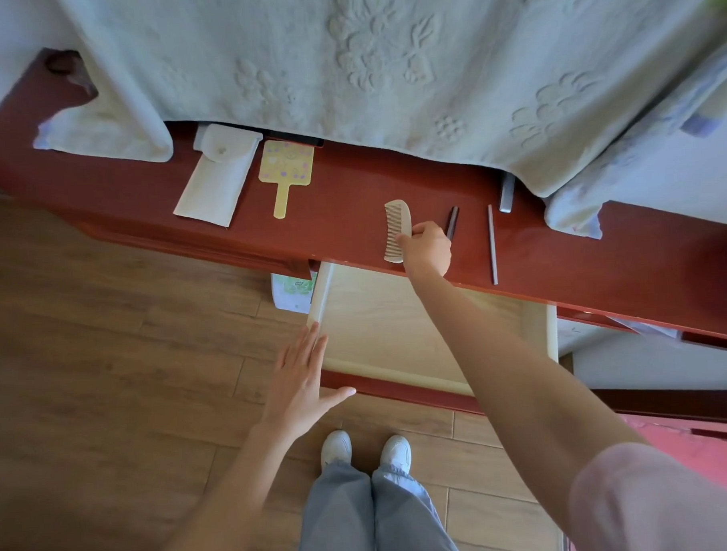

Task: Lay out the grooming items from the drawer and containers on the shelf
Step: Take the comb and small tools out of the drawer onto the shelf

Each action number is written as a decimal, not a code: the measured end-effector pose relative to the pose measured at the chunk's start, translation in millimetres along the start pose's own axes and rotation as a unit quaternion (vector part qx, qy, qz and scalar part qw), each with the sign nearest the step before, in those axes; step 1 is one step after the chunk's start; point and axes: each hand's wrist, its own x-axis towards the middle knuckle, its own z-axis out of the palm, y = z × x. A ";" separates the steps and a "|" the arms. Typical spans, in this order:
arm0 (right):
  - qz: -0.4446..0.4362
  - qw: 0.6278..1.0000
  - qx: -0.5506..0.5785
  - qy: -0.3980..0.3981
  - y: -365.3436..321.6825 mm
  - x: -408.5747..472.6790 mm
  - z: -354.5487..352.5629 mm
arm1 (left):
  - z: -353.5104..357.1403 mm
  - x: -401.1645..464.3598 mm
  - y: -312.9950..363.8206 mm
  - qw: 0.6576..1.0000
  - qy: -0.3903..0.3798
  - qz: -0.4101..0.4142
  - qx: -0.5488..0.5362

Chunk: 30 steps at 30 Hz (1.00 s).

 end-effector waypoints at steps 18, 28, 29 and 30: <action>-0.371 0.915 -0.162 0.003 109.3 -90.5 -42.9 | -7.2 0.1 3.3 0.999 -0.003 0.011 0.042; -0.374 0.867 -0.324 -0.062 234.0 -141.8 -78.5 | -10.3 -0.9 6.6 0.998 -0.006 0.035 0.060; -0.377 0.867 -0.322 -0.051 236.4 -139.5 -80.8 | -10.4 -0.6 6.7 0.997 -0.002 0.041 0.064; -0.375 0.869 -0.319 -0.035 237.2 -136.6 -83.1 | -10.2 -0.4 6.6 0.997 0.001 0.050 0.067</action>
